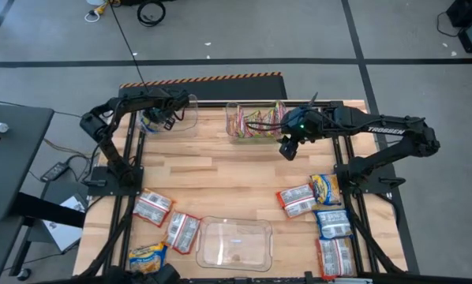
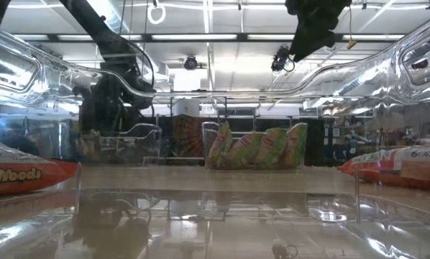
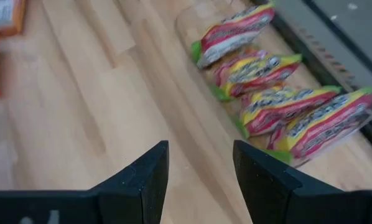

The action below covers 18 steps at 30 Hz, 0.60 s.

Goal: Sort Maruchan noodles
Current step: Put the blue noodle pack into the top left transparent bin

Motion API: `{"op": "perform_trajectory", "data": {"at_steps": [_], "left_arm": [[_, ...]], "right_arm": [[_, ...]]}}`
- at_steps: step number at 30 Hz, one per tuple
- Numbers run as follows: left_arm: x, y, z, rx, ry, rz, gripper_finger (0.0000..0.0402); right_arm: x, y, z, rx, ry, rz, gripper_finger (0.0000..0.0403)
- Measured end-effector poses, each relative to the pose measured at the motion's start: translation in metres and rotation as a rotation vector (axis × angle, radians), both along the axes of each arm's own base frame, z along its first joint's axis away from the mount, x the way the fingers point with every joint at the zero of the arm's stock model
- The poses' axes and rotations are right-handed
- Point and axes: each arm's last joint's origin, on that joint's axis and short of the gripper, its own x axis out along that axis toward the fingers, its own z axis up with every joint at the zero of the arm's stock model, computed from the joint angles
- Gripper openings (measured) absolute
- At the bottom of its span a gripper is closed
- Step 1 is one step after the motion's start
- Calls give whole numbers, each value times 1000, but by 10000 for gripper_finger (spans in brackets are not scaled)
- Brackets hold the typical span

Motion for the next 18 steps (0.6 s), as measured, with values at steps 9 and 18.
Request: {"op": "perform_trajectory", "data": {"at_steps": [9, 18], "left_arm": [[-6, -8, 8, -63, 33, 4, 122], [2, -22, 62, -13, -180, -8, 164]], "right_arm": [[-16, 4, 12, 14, -48, 17, 185], [-26, 12, 24, 0, -134, 54, 185]]}}
